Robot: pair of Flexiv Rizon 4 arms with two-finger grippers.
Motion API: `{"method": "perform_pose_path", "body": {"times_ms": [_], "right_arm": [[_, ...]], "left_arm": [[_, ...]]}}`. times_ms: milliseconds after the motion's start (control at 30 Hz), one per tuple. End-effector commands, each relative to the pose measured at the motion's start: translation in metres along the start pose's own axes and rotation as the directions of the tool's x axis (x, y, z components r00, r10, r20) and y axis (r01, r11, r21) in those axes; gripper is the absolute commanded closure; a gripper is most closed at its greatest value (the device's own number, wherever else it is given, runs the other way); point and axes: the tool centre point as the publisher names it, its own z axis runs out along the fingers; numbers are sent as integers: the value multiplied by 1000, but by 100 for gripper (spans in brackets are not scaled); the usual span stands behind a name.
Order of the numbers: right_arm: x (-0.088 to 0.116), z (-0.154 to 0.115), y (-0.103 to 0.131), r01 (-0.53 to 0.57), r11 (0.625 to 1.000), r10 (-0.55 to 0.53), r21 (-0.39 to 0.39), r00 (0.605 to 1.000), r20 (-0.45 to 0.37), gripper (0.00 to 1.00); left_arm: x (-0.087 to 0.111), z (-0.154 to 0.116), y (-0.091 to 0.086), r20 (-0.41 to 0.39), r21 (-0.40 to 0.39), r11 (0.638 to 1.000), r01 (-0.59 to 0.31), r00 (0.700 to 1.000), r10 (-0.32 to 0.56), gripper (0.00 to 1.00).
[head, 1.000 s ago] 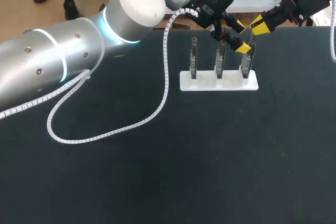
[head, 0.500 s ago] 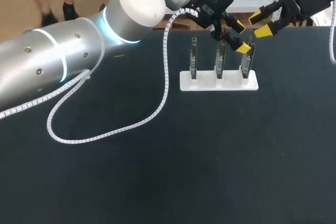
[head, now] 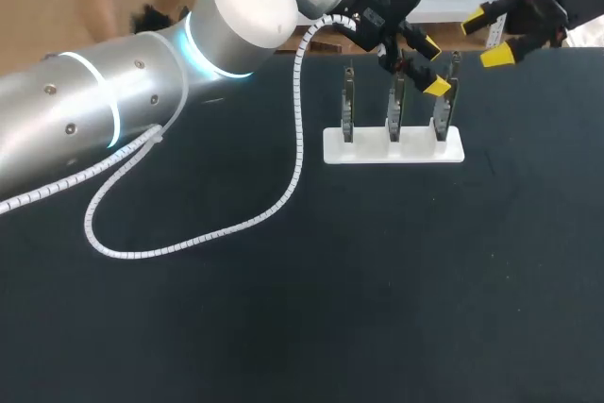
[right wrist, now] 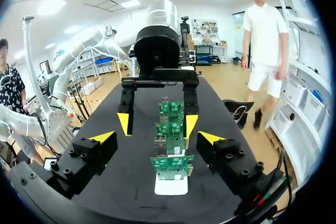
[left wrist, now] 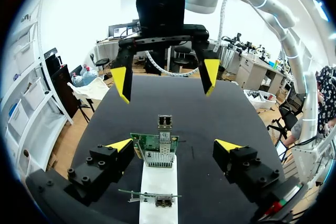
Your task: Pick up the optical module with the left hand, and insert it into the network port with the right hand.
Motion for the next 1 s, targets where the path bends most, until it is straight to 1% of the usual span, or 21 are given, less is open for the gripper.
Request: {"method": "perform_pose_path", "body": {"times_ms": [33,300,333,367,400,700,1000], "right_arm": [[0,-1,-4,6,1000,-6,-5,1000,4,0],[0,-5,-2,20,999,-20,35,1000,1,0],[0,-6,-2,23,999,-23,46,1000,-1,16],[1,-6,-2,21,998,-21,52,1000,2,71],[1,-7,-2,22,998,-22,54,1000,2,100],[-2,-8,1,40,996,-40,74,999,10,100],[-8,1,-3,56,996,-58,70,998,30,100]], "left_arm": [[-1,0,1,-3,2,1000,0,1000,0,0],[-1,0,1,-3,2,1000,0,1000,0,0],[-1,0,1,-3,2,1000,0,1000,0,0],[-1,0,1,-3,2,1000,0,1000,0,0],[-1,0,1,-3,2,1000,0,1000,0,0],[-1,0,1,-3,2,1000,0,1000,0,0],[-1,0,1,-3,2,1000,0,1000,0,0]]}}
